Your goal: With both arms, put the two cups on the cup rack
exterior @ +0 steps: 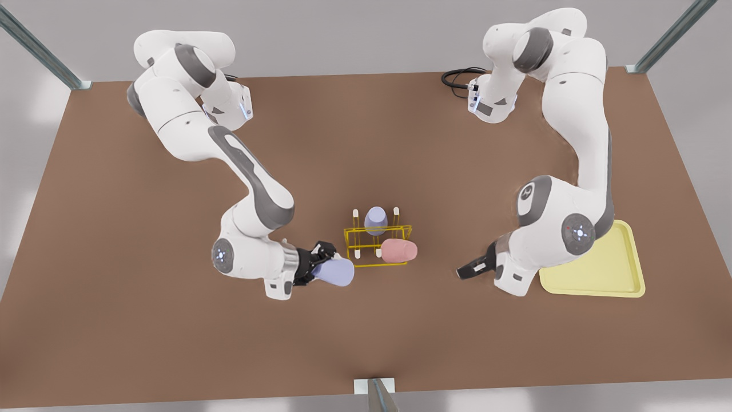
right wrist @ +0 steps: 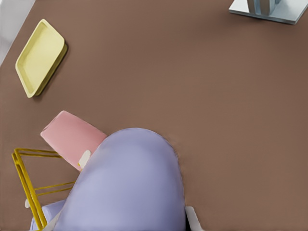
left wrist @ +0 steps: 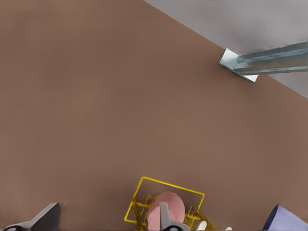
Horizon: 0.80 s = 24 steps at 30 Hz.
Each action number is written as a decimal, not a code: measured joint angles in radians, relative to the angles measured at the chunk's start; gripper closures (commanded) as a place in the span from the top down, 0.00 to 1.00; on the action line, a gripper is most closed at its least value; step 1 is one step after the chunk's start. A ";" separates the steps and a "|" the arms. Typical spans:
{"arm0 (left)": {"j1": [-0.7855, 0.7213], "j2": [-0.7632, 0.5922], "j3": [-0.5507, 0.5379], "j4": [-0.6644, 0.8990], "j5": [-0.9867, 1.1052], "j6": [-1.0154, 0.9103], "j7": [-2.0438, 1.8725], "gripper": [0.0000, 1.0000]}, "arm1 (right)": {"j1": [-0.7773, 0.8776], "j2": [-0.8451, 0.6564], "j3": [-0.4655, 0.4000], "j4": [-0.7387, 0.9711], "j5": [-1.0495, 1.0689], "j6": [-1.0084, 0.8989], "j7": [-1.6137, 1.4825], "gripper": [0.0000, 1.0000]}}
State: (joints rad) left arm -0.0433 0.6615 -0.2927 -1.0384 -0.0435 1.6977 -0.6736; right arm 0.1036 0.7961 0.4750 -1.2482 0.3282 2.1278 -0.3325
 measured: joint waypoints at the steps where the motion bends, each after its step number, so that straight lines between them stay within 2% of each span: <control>1: 0.029 -0.027 0.001 0.015 0.050 -0.072 0.028 1.00 | 0.007 0.000 0.000 -0.001 0.001 0.001 0.014 0.81; 2: 0.037 -0.101 0.036 -0.035 0.088 -0.126 0.064 1.00 | 0.011 0.000 0.000 -0.001 0.001 0.002 0.028 0.81; 4: -0.059 -0.351 0.214 -0.354 0.102 -0.149 0.144 1.00 | 0.013 0.000 0.000 -0.002 0.003 0.002 0.053 0.81; 5: -0.071 -0.388 0.252 -0.408 0.089 -0.163 0.180 1.00 | 0.012 0.000 0.000 -0.002 0.003 0.001 0.064 0.81; 8: -0.080 -0.391 0.287 -0.457 0.064 -0.192 0.273 1.00 | 0.017 0.000 0.000 -0.008 0.003 -0.001 0.095 0.81; 20: -0.087 -0.369 0.291 -0.463 0.039 -0.233 0.525 1.00 | 0.050 0.027 -0.002 -0.029 -0.005 -0.001 0.176 0.81; 21: -0.087 -0.368 0.291 -0.463 0.039 -0.233 0.539 1.00 | 0.053 0.031 -0.001 -0.027 -0.004 0.000 0.181 0.82; 22: -0.087 -0.368 0.291 -0.463 0.039 -0.233 0.552 1.00 | 0.058 0.036 -0.001 -0.024 -0.004 0.002 0.186 1.00; 24: -0.088 -0.368 0.289 -0.463 0.038 -0.233 0.576 1.00 | 0.064 0.042 -0.001 -0.018 -0.003 0.004 0.195 1.00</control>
State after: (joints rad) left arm -0.1308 0.2940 -0.0033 -1.5012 -0.0055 1.4649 -0.0971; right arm 0.1676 0.8383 0.4744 -1.2662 0.3251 2.1317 -0.1373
